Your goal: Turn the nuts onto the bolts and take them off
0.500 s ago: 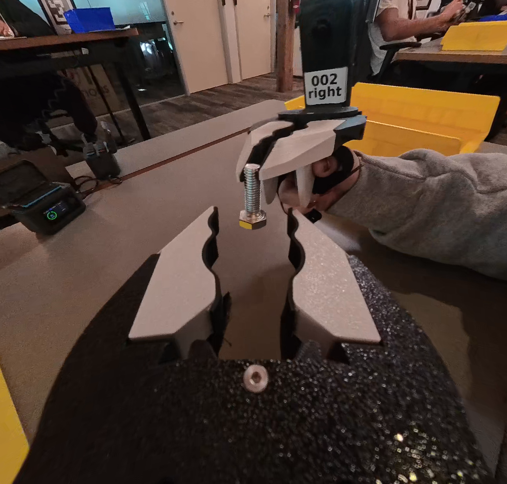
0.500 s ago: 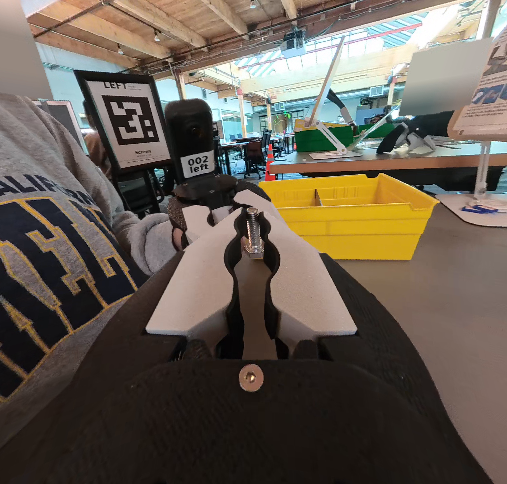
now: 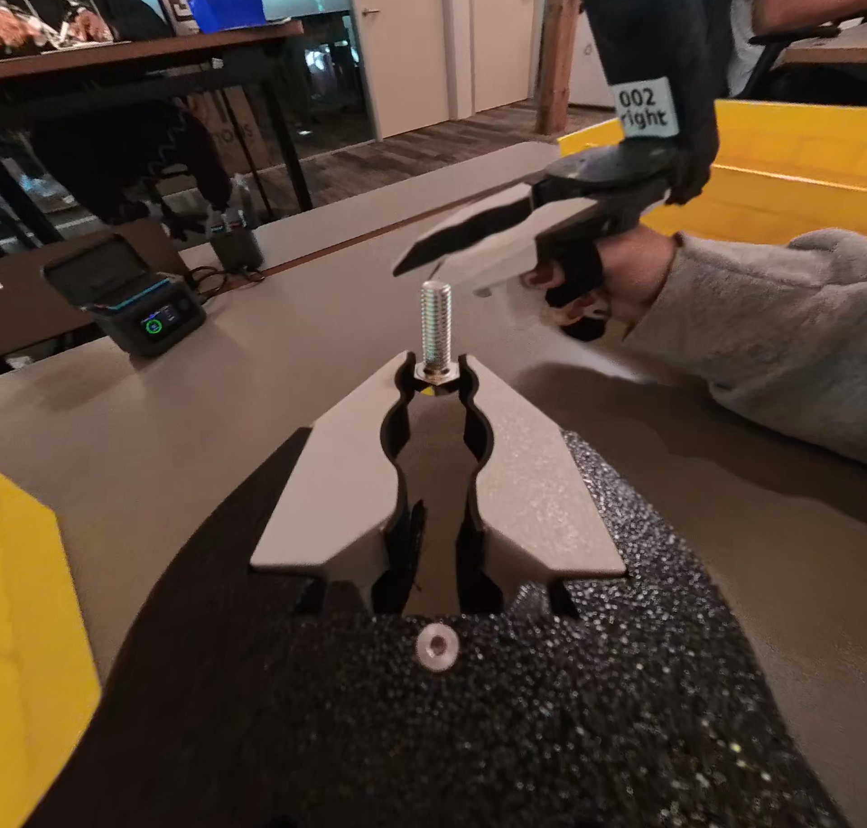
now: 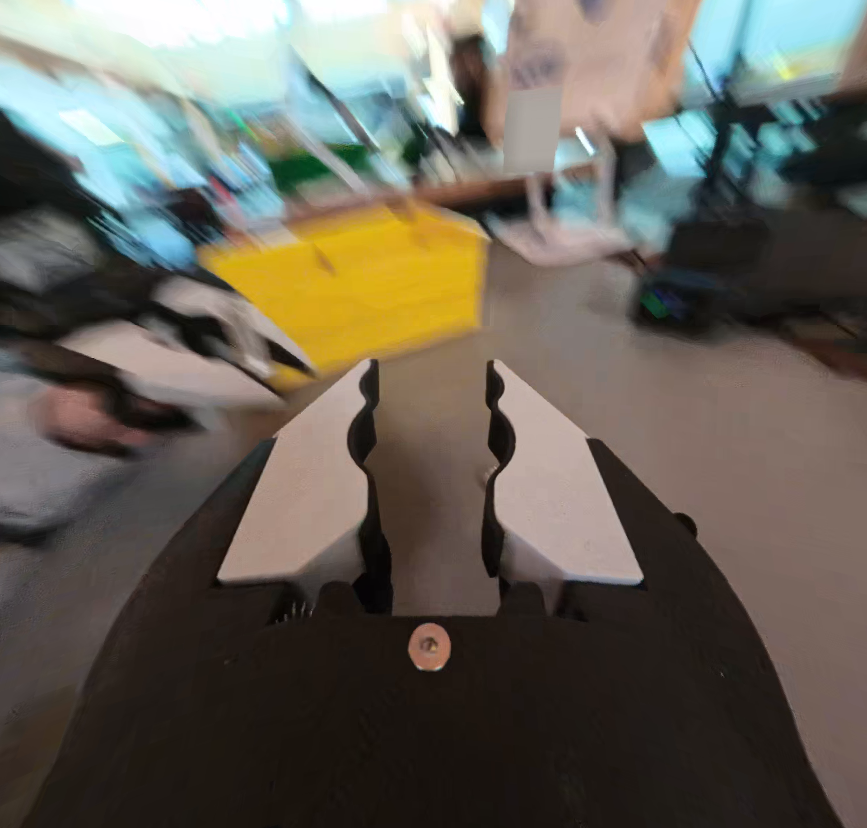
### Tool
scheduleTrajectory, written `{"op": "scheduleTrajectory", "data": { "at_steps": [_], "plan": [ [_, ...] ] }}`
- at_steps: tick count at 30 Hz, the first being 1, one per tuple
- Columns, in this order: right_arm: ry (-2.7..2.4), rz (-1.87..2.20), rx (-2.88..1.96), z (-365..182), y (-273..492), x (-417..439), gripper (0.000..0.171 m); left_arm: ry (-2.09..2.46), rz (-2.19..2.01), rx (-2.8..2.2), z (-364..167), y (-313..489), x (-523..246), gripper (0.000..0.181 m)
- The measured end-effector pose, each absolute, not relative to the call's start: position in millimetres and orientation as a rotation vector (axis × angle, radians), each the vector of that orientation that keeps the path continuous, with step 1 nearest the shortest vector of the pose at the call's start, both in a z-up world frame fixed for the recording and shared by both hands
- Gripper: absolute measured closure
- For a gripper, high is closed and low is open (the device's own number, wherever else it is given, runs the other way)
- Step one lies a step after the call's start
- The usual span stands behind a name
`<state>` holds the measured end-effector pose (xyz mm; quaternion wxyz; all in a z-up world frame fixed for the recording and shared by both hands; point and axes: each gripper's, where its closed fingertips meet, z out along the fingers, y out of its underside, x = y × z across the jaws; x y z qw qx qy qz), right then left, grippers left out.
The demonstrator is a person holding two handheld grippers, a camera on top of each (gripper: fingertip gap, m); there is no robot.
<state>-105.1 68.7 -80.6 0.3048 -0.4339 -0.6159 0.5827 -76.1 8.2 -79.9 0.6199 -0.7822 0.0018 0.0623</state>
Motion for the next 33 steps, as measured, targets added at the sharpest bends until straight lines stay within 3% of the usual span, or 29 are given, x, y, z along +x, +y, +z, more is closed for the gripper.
{"op": "scheduleTrajectory", "data": {
  "at_steps": [1, 5, 12, 15, 23, 33],
  "plan": [
    [-1.761, 1.333, -1.247, -110.3, 79.9, -109.4, 0.126, -0.006, 0.178, -1.812, -84.2, 6.8, -81.7, 0.165],
    [-2.057, 0.998, -1.359, -164.7, 78.7, -119.1, 0.126, -0.029, 0.202, -1.826, -93.1, 6.2, -90.0, 0.165],
    [-2.111, 0.899, -1.445, -179.9, 83.5, -131.3, 0.153, -0.026, 0.216, -1.834, -95.2, 6.9, -92.3, 0.165],
    [-2.009, 0.96, -1.505, -162.4, 98.1, -127.4, 0.153, -0.052, 0.159, -1.8, -89.7, 15.2, -92.3, 0.165],
    [-1.729, 1.116, -1.272, -49.8, 130.7, -90.8, 0.154, 0.082, 0.007, -1.705, -84.6, 95.4, -92.9, 0.165],
    [-2.029, 0.952, -1.112, -65.0, 100.5, -65.6, 0.154, 0.369, -0.022, -1.745, -113.3, 128.5, -60.7, 0.165]
  ]
}}
